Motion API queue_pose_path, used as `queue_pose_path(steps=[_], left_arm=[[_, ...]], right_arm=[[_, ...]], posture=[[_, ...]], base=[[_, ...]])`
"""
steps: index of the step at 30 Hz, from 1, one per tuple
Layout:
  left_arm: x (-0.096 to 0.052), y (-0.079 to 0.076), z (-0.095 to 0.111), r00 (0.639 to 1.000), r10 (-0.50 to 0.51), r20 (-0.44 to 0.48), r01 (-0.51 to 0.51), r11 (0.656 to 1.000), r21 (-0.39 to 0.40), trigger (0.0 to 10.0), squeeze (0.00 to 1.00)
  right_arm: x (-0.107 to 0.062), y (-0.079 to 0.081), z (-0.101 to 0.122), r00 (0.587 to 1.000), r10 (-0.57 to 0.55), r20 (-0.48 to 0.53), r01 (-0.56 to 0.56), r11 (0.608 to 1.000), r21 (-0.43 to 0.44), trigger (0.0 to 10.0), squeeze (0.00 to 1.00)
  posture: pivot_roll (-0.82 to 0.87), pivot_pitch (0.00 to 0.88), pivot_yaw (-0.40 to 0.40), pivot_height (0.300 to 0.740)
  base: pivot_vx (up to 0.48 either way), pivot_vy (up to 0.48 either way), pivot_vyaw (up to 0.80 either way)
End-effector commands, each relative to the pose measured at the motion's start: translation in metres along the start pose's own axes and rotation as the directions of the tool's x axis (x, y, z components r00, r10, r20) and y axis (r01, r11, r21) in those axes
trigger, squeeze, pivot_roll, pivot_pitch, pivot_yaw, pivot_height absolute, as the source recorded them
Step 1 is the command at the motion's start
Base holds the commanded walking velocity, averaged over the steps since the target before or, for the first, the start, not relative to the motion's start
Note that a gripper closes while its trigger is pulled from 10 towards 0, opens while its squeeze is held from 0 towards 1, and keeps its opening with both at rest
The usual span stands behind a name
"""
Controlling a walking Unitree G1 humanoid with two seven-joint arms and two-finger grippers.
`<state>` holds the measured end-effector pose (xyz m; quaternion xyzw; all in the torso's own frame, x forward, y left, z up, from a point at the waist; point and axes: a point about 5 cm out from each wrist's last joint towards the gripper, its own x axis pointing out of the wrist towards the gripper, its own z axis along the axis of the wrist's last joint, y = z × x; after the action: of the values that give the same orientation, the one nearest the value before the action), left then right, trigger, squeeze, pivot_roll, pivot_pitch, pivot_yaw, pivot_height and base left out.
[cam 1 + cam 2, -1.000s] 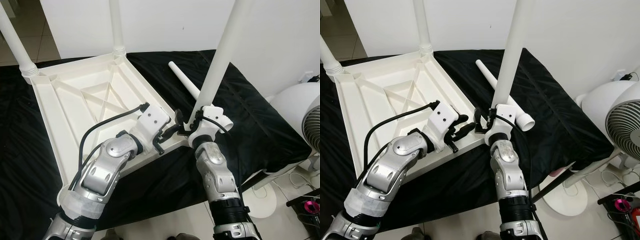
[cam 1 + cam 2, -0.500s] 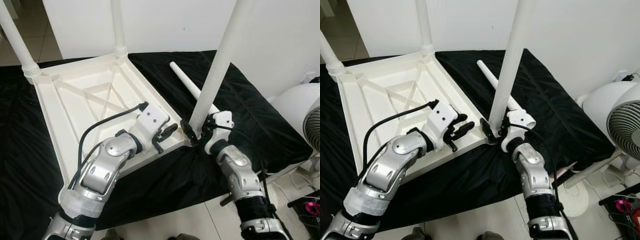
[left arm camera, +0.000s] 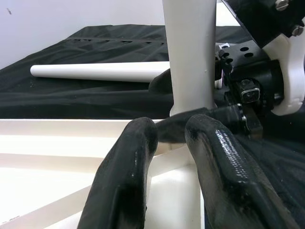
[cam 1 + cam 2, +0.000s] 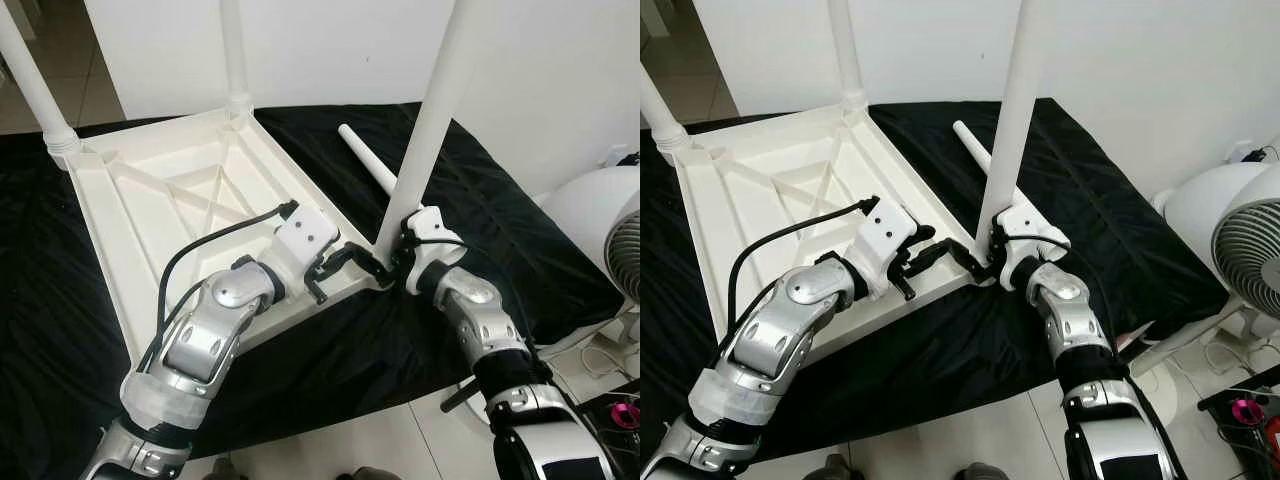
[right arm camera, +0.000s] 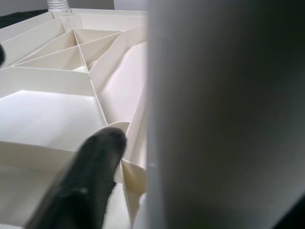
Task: Building children table
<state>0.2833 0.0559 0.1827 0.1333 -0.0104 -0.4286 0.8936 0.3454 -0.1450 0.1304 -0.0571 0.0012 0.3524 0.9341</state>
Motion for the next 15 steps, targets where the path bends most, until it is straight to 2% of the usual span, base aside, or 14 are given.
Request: queue_pose_path(steps=[1,11,12,15], left_arm=[[0.0,-0.001,0.001,1.0,-0.003,0.003,0.003,1.0,0.006,10.0,0.0],[-0.001,-0.002,0.001,1.0,0.004,0.002,-0.004,1.0,0.0,10.0,0.0],[-0.001,-0.001,0.001,1.0,0.005,0.002,-0.005,1.0,-0.001,10.0,0.0],[-0.001,-0.002,0.0,1.0,0.004,0.001,-0.004,1.0,-0.002,10.0,0.0]], right_arm=[[0.003,0.002,-0.004,0.998,0.052,-0.031,-0.052,0.999,-0.009,0.0,0.0],[-0.005,0.0,-0.018,0.997,0.059,-0.059,-0.058,0.998,0.023,0.0,0.0],[-0.006,0.0,-0.019,0.998,0.036,-0.056,-0.034,0.999,0.034,10.0,0.0],[-0.006,-0.001,-0.021,0.999,0.005,-0.053,-0.002,0.999,0.049,10.0,0.0]], posture=[[-0.03,0.0,-0.029,0.74],[-0.03,0.0,-0.033,0.74],[-0.03,0.0,-0.033,0.74],[-0.03,0.0,-0.03,0.74]], base=[[0.0,0.0,0.0],[0.0,0.0,0.0],[0.0,0.0,0.0],[0.0,0.0,0.0]])
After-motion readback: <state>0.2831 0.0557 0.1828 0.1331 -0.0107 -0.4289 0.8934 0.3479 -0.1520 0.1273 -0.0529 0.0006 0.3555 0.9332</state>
